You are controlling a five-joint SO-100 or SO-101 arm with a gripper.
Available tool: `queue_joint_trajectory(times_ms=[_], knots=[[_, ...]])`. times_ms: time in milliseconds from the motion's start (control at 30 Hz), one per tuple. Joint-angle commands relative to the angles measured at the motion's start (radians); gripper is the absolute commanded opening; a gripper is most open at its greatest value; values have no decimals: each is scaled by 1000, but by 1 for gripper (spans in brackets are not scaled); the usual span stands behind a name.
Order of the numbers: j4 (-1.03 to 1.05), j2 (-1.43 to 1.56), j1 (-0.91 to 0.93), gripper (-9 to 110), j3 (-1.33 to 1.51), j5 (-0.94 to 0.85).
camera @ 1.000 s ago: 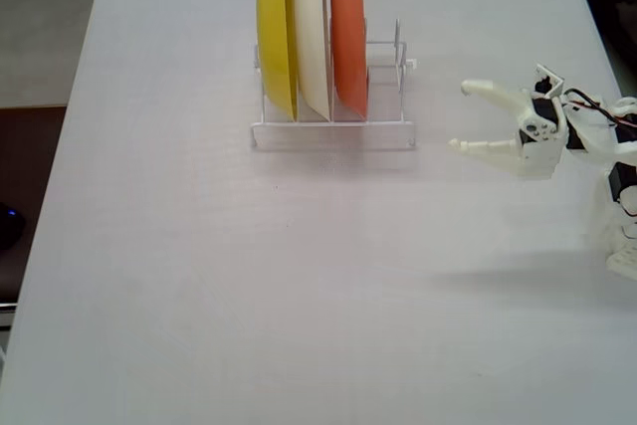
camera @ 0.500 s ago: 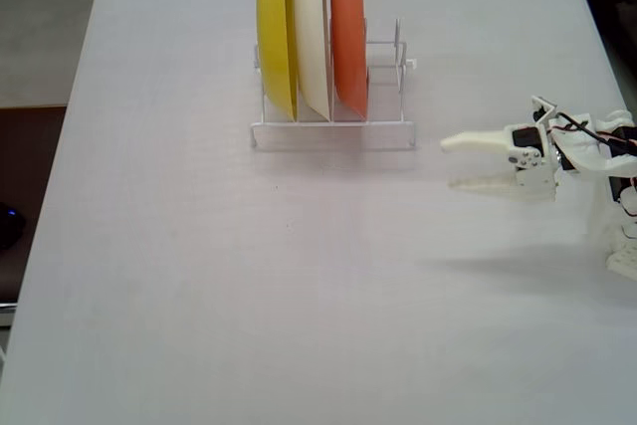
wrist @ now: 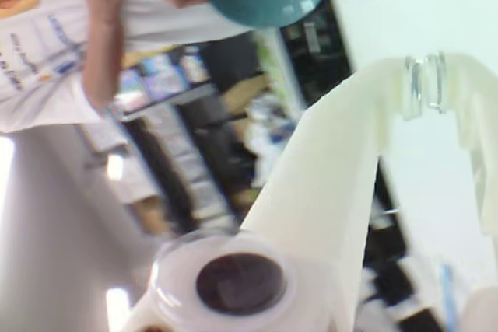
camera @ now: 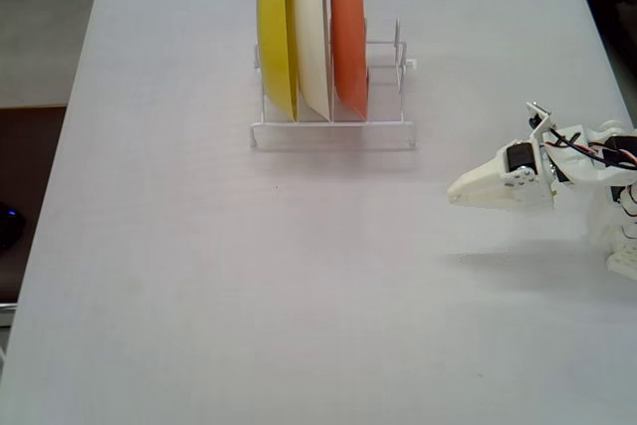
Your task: Please take one of the plates.
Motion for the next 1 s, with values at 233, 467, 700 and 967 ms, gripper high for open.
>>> queue_joint_trajectory(times_ms=[233,467,700,967], knots=[[117,17,15,0,-3,-77],[192,17,28,0,-3,-69],[261,17,28,0,-2,-44],[262,18,28,0,-2,-43]])
